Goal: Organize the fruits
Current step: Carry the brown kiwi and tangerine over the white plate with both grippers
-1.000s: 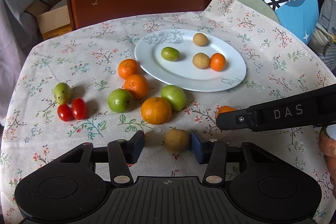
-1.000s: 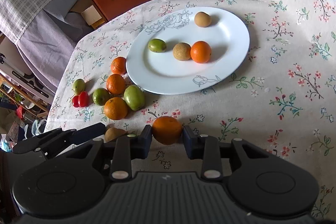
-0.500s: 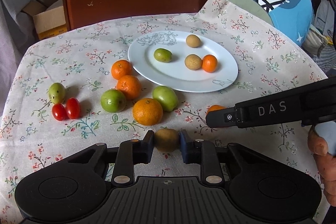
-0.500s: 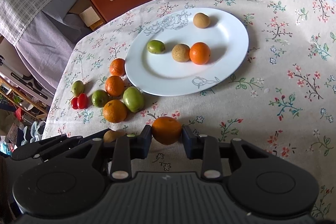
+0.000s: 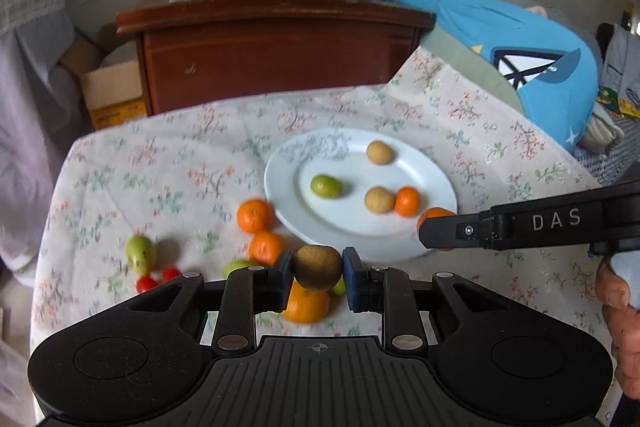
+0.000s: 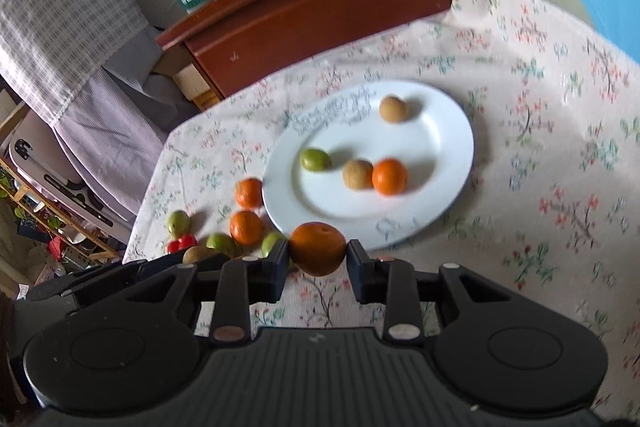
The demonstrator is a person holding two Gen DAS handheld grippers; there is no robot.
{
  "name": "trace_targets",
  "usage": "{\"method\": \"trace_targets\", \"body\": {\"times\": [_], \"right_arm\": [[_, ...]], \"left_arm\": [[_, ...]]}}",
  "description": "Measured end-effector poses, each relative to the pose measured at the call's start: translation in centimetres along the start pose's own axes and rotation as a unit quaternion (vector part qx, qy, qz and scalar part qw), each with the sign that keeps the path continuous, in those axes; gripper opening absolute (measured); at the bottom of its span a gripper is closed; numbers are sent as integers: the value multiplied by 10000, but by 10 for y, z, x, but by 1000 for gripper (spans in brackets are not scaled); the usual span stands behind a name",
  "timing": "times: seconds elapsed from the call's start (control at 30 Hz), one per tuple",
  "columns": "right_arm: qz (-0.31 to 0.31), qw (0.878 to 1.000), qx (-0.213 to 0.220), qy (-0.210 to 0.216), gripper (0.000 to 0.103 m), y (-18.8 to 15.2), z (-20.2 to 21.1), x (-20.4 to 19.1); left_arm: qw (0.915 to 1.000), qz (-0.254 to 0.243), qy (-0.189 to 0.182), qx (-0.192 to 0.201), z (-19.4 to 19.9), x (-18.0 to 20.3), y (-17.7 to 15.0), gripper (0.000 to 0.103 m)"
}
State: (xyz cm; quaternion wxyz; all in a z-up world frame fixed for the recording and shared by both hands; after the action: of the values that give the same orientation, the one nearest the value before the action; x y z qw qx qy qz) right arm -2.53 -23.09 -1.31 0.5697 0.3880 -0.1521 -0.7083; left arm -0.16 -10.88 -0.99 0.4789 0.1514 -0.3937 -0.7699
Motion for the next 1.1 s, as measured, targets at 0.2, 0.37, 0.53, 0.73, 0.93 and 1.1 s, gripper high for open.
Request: {"method": "trace_targets", "body": {"times": [0.2, 0.37, 0.53, 0.73, 0.93, 1.1], "right_arm": [[120, 9995, 295, -6, 31, 31, 8, 9], [251, 9990, 306, -190, 32, 46, -1, 23], [186, 9993, 176, -277, 31, 50, -16, 33], [133, 9991, 68, -392, 31, 52, -32, 43], [-76, 9991, -46, -412, 31, 52, -45, 52], [-222, 9989, -104, -409, 32, 52, -53, 57]], "left_arm": [[9997, -146, -194, -70, -10, 2, 23, 24], [9993, -95, -221, -296, -30, -2, 28, 24], [9986, -174, -263, -421, -50, 1, 31, 24], [9976, -159, -379, -548, -69, 7, 31, 24], [9968, -116, -426, -660, -84, 11, 32, 24], [9967, -197, -401, -677, -90, 16, 33, 24]]}}
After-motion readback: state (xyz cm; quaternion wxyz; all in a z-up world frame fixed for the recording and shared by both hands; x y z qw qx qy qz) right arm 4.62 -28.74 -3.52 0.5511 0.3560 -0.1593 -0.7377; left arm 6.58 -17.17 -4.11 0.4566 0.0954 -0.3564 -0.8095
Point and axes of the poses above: each gripper's, at about its wrist camera, not at the fingertips, and z roughly against the way its jaws point, x to its right, y to its top, the point moved 10 cm from there along -z, roughly the way its jaws point, and after that the axes turned 5 degrees about z, right-handed, at the moved point
